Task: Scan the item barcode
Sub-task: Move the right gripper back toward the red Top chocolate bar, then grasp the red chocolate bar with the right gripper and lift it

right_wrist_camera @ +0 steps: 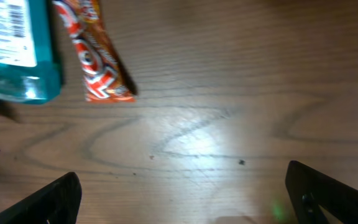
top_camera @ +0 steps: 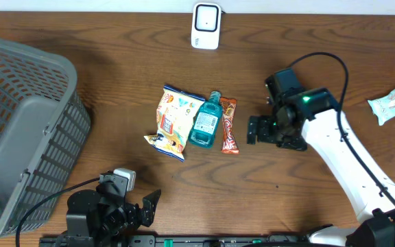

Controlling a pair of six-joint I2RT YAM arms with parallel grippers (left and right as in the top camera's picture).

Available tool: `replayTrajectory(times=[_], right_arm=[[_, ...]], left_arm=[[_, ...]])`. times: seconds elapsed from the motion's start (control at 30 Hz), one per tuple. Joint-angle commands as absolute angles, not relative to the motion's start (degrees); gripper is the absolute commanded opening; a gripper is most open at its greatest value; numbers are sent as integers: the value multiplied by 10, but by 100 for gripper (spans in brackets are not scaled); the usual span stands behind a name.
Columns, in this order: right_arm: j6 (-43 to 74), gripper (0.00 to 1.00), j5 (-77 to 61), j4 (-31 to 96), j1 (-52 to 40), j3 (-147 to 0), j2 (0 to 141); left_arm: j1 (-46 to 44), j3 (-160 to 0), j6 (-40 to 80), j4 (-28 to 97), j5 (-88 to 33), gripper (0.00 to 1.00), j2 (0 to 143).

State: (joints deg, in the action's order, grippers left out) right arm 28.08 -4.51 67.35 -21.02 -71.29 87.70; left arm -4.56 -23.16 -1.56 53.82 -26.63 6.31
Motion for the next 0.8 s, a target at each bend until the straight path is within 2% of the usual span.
replayTrajectory(times=[0.0, 0.4, 0.6, 0.77], right_arm=[[298, 99, -40, 665, -235, -711, 871], [302, 99, -54, 576, -321, -711, 875], [302, 98, 32, 541, -374, -710, 902], [321, 82, 170, 513, -402, -710, 971]], left_arm=[[-45, -237, -21, 540, -263, 98, 61], [-45, -237, -21, 540, -263, 98, 61], [-45, -237, -21, 540, -263, 98, 61], [-45, -237, -21, 540, -263, 98, 61]])
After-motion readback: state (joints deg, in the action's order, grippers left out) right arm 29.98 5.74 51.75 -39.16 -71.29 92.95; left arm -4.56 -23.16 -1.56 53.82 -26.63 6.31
